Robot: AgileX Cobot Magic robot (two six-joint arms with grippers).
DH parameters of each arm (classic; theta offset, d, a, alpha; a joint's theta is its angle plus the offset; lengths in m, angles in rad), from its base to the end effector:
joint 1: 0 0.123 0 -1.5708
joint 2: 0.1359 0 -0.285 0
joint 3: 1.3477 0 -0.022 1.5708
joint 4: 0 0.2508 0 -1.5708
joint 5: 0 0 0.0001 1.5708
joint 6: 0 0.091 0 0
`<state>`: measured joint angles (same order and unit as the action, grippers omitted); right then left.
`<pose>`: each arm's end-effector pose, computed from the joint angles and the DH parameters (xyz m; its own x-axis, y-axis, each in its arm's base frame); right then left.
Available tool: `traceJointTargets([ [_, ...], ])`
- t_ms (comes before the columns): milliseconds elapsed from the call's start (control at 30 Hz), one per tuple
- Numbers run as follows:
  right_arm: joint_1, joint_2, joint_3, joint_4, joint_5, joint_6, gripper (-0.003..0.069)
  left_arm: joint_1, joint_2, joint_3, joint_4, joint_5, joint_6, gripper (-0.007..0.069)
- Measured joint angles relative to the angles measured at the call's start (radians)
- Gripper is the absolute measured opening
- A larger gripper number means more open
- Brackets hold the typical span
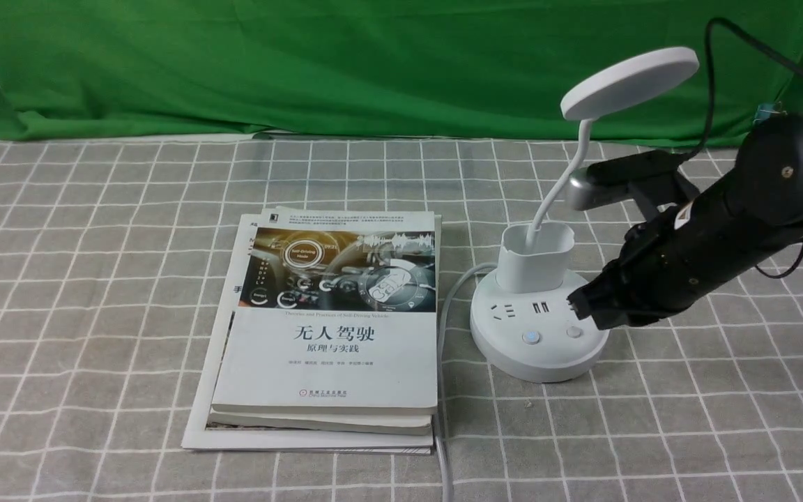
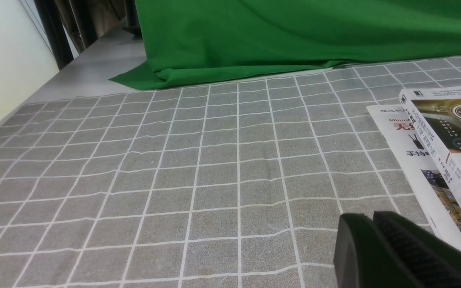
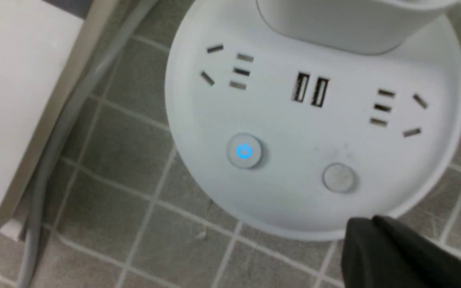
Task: Turn on the desk lamp on the grey coffee tablecloth with your hand.
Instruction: 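Press the button on the base of the white desk lamp with the right gripper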
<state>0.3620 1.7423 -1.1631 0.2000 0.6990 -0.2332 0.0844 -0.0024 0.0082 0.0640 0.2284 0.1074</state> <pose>0.3249 0.1355 0.2120 -0.8310 -0.3986 -0.3881 -0.4639 0.8815 0.0878 0.0554 0.0060 0.1899 -0.1601 0.1560 -0.9747 -0.0726 0.9829 0.1692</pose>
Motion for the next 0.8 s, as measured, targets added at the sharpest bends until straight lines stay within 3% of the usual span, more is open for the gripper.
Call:
traceJointTargets([
  [800, 0.011, 0.159, -0.076, -0.002, -0.079, 0.006, 0.0031, 0.0, 0.0, 0.0, 0.0, 0.0, 0.0, 0.0019],
])
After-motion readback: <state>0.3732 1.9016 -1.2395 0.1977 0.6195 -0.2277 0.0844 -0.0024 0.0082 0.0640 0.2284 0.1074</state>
